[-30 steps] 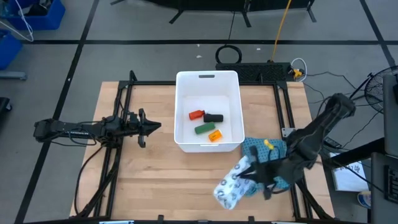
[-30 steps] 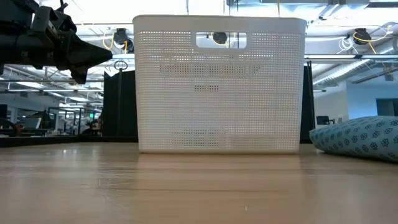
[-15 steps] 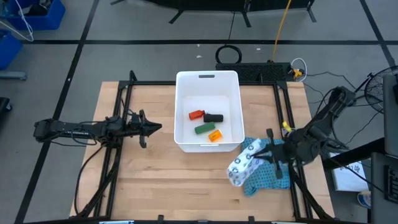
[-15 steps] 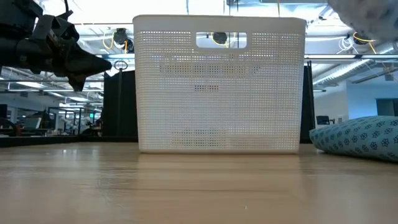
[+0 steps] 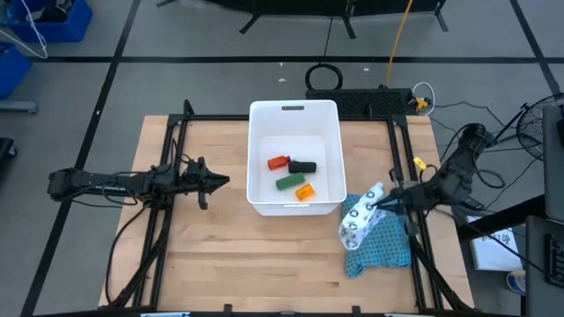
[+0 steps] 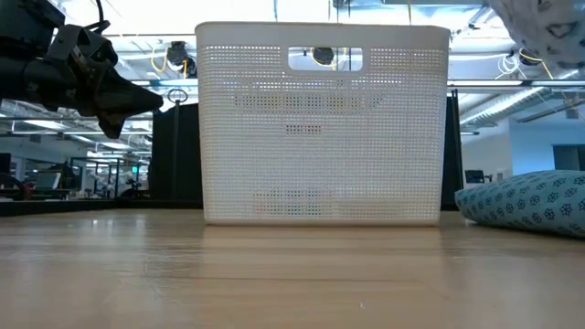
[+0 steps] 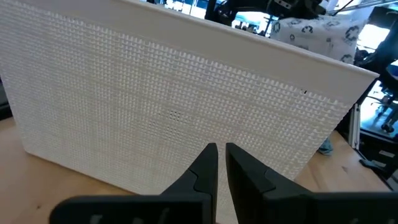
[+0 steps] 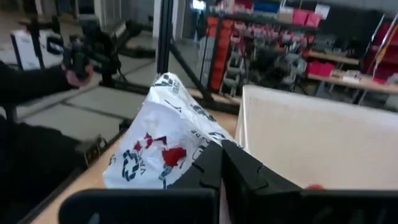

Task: Pick & place medical supplies in basket/bin
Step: Put the white mailer bag into the white bin

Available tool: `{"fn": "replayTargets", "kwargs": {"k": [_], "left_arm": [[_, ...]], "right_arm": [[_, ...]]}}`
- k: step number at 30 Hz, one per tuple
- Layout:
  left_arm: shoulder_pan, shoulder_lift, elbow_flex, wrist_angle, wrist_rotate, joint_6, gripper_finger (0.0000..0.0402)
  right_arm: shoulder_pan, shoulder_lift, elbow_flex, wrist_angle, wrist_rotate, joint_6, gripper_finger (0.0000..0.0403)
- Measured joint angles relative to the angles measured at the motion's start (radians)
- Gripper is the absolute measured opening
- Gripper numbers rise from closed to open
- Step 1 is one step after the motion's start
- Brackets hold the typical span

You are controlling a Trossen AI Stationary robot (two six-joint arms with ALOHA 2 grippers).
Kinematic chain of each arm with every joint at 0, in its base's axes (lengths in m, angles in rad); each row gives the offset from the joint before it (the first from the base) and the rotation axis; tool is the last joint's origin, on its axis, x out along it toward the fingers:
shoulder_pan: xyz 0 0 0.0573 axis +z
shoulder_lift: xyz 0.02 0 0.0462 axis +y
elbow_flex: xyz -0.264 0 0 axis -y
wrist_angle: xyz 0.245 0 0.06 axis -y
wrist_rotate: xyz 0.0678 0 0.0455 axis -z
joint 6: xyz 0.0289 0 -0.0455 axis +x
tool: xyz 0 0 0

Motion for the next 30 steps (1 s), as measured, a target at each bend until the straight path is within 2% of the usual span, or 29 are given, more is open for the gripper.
{"fn": "replayTargets", "kwargs": {"k": [6,10,14,19,24,30], "left_arm": [[0.0,0.0,0.0,0.0,-0.024,0.003,0.0035],[0.0,0.0,0.0,0.0,-0.062,0.003,0.0035],[0.0,0.0,0.0,0.0,-0.099,0.003,0.0035],[0.0,0.0,0.0,0.0,-0.14,0.003,0.0035],[0.0,0.0,0.0,0.0,-0.17,0.003,0.0035],[0.0,0.0,0.0,0.0,-0.168,0.003,0.0035]], "right_arm": [[-0.006,0.028,0.041,0.184,-0.05,-0.148,0.0],[-0.048,0.099,0.148,0.174,-0.02,-0.188,0.0],[-0.124,0.2,0.326,0.019,-0.001,-0.17,0.0],[-0.28,0.361,0.57,-0.165,-0.005,-0.148,0.0],[-0.515,0.521,0.777,-0.288,-0.157,-0.152,0.0],[-0.872,0.707,0.928,-0.351,-0.467,-0.161,0.0]]}}
